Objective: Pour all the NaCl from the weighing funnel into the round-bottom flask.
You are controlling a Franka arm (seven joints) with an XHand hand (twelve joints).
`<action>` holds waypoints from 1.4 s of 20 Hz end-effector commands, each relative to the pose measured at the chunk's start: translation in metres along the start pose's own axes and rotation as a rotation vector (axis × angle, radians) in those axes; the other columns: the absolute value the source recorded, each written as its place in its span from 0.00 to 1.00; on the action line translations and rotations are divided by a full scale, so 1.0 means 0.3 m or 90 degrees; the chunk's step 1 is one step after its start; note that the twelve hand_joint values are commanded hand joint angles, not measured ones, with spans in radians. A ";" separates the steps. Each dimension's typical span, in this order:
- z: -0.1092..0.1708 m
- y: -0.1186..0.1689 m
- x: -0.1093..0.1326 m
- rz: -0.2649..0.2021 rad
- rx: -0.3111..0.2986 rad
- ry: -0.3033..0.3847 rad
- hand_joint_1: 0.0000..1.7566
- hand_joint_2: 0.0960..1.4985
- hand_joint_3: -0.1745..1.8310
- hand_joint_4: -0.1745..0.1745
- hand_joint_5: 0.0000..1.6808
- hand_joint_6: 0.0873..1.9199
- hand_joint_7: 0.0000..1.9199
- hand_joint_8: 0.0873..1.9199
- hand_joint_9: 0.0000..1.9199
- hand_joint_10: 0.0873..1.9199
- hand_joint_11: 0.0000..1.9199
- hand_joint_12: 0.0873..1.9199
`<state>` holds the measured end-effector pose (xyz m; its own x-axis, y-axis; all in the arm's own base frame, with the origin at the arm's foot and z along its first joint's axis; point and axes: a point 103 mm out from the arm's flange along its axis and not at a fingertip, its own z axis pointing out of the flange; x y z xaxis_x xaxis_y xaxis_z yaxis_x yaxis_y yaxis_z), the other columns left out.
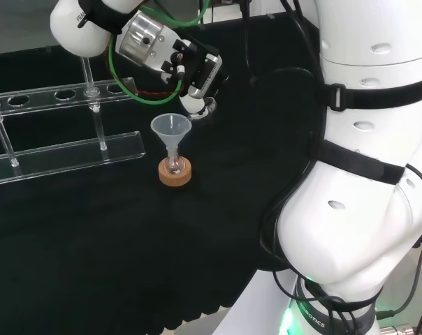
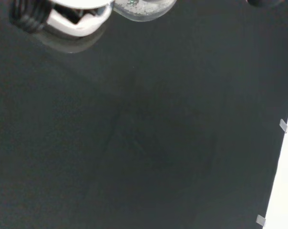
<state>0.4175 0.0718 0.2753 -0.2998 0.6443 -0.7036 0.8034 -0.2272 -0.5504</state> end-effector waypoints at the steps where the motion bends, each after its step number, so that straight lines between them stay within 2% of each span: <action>1: -0.013 -0.005 0.004 0.007 0.004 -0.012 0.64 0.42 0.39 1.00 0.76 0.31 0.72 0.12 0.85 0.00 0.79 0.26; 19: -0.046 -0.012 0.012 0.025 0.016 -0.056 0.64 0.42 0.39 1.00 0.76 0.31 0.72 0.12 0.85 0.00 0.79 0.25; 28: -0.045 -0.015 0.009 0.025 0.017 -0.063 0.64 0.42 0.39 1.00 0.76 0.31 0.72 0.12 0.85 0.00 0.79 0.25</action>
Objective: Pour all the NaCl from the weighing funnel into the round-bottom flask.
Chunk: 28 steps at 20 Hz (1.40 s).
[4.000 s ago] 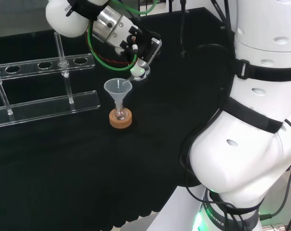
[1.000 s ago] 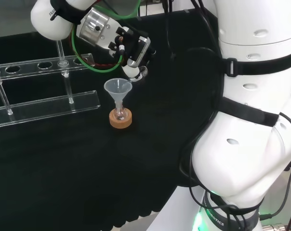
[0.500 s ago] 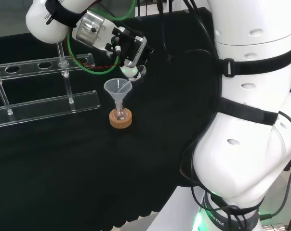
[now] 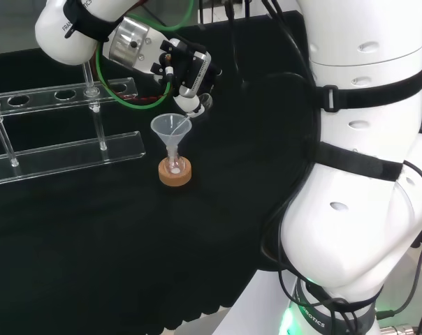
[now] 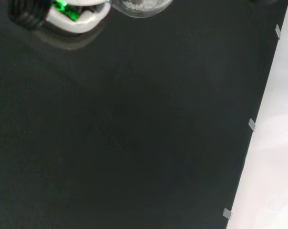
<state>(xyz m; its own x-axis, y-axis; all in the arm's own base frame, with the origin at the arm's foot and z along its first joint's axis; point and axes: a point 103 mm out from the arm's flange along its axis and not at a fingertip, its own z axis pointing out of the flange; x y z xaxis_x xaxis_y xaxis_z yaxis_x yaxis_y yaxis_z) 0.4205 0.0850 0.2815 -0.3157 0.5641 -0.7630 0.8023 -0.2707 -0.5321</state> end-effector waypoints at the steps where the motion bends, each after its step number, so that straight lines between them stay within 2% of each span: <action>1: 0.003 -0.002 -0.001 0.001 0.000 -0.009 0.64 0.42 0.39 1.00 0.76 0.31 0.72 0.12 0.85 0.00 0.79 0.25; 28: -0.030 -0.016 0.006 0.017 0.000 -0.049 0.64 0.42 0.39 1.00 0.75 0.31 0.72 0.12 0.85 0.00 0.79 0.25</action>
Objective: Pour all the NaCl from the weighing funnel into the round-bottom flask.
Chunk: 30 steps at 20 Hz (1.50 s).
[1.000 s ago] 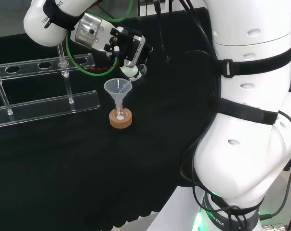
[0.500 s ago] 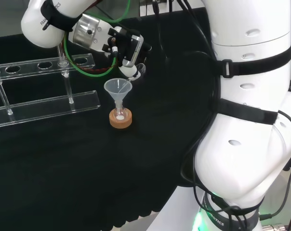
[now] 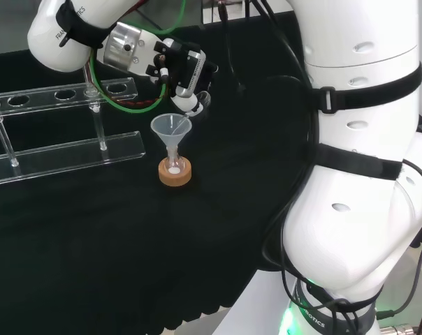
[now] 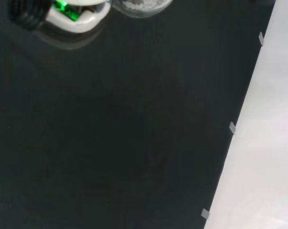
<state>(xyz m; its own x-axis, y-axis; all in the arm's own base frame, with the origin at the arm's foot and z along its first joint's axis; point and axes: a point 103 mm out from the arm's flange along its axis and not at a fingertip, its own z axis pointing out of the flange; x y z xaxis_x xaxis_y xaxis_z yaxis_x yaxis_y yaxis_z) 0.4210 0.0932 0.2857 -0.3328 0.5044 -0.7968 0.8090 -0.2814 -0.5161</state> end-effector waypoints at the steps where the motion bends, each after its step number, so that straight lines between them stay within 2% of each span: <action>1: -0.004 -0.003 0.002 0.005 0.000 -0.008 0.64 0.43 0.39 1.00 0.75 0.31 0.72 0.12 0.85 0.00 0.79 0.25; 23: -0.023 -0.010 -0.001 0.017 0.002 -0.038 0.64 0.43 0.39 1.00 0.75 0.31 0.72 0.11 0.85 0.00 0.79 0.25; 30: -0.026 -0.014 -0.002 0.031 0.006 -0.071 0.64 0.43 0.39 1.00 0.75 0.31 0.73 0.11 0.85 0.00 0.79 0.25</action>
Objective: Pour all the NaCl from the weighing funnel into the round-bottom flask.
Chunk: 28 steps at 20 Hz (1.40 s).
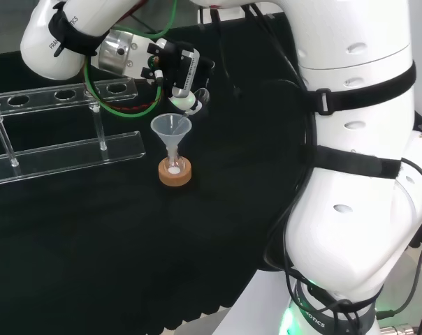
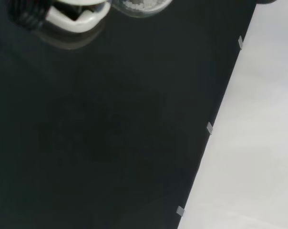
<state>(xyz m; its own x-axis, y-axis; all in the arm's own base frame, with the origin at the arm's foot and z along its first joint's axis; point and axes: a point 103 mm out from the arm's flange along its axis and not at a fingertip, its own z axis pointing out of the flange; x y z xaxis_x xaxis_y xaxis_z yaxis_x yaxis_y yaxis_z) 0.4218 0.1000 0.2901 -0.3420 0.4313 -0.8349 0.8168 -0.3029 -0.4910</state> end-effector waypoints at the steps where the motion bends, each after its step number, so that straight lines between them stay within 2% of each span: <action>1: -0.001 -0.003 -0.002 0.010 0.002 -0.022 0.64 0.43 0.39 1.00 0.75 0.31 0.73 0.11 0.85 0.00 0.79 0.25; 22: -0.013 -0.016 -0.005 0.010 -0.008 -0.020 0.64 0.42 0.39 1.00 0.76 0.31 0.73 0.11 0.85 0.00 0.79 0.25; 28: 0.007 -0.010 0.000 0.000 -0.011 0.010 0.64 0.42 0.39 1.00 0.76 0.31 0.73 0.11 0.85 0.00 0.79 0.25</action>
<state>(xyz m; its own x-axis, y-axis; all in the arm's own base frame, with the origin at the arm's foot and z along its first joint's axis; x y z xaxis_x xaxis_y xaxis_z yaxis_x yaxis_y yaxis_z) 0.4197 0.1026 0.2932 -0.3401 0.4151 -0.8438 0.8280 -0.2932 -0.4780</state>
